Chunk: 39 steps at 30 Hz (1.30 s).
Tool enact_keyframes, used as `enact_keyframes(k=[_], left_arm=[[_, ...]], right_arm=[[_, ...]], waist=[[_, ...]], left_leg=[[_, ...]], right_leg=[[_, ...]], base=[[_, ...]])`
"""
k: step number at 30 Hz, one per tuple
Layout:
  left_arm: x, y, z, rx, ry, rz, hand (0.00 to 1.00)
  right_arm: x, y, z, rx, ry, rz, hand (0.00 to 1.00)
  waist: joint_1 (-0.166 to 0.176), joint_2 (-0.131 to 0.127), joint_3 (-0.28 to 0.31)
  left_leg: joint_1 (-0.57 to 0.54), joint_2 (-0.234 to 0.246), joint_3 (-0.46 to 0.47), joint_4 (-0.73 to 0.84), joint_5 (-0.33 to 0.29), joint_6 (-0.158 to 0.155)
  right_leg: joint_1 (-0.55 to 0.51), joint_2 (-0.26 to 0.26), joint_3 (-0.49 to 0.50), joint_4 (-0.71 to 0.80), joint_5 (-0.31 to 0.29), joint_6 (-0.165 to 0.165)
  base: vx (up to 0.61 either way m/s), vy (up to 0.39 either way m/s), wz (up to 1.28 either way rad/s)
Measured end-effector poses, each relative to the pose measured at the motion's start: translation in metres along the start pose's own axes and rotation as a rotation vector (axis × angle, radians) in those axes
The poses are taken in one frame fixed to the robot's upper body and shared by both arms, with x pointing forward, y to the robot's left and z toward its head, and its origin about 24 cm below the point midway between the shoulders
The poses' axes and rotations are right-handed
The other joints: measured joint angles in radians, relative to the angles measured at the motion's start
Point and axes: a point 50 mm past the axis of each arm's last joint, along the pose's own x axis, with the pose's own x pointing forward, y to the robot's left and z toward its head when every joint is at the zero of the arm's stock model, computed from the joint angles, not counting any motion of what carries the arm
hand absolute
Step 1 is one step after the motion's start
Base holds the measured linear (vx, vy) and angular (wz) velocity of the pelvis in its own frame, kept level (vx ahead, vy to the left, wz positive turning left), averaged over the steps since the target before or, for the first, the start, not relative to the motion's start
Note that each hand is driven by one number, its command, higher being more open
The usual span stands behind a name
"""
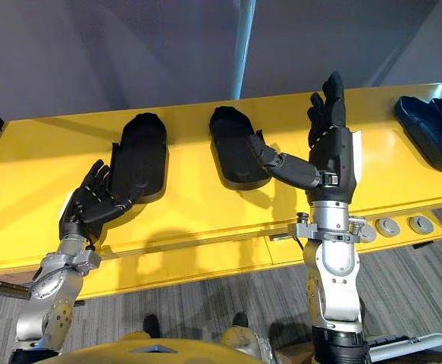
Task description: Walk over and take three plastic housings, then place them on the shelf
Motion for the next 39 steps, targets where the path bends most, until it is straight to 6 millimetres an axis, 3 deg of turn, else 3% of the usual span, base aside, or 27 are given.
enact_keyframes(k=[19,39], left_arm=[[0.0002,0.0035,-0.0003,-0.077,0.024,-0.025,1.0],[0.0,0.0051,-0.0007,-0.019,0.028,-0.02,1.0]], right_arm=[[0.0001,0.0018,-0.0006,0.007,0.002,-0.008,1.0],[0.0003,0.0031,-0.0007,0.01,0.002,0.001,1.0]], waist=[[0.001,-0.001,-0.001],[0.0,-0.012,-0.007]], left_leg=[[0.0,0.0,-0.003,0.0,0.0,0.0],[0.0,-0.001,-0.003,0.0,0.001,0.001]], right_leg=[[0.002,0.0,-0.004,-0.001,0.0,0.0],[0.003,-0.001,-0.004,-0.002,0.0,0.001]], base=[[0.0,0.0,0.0],[0.0,0.0,0.0]])
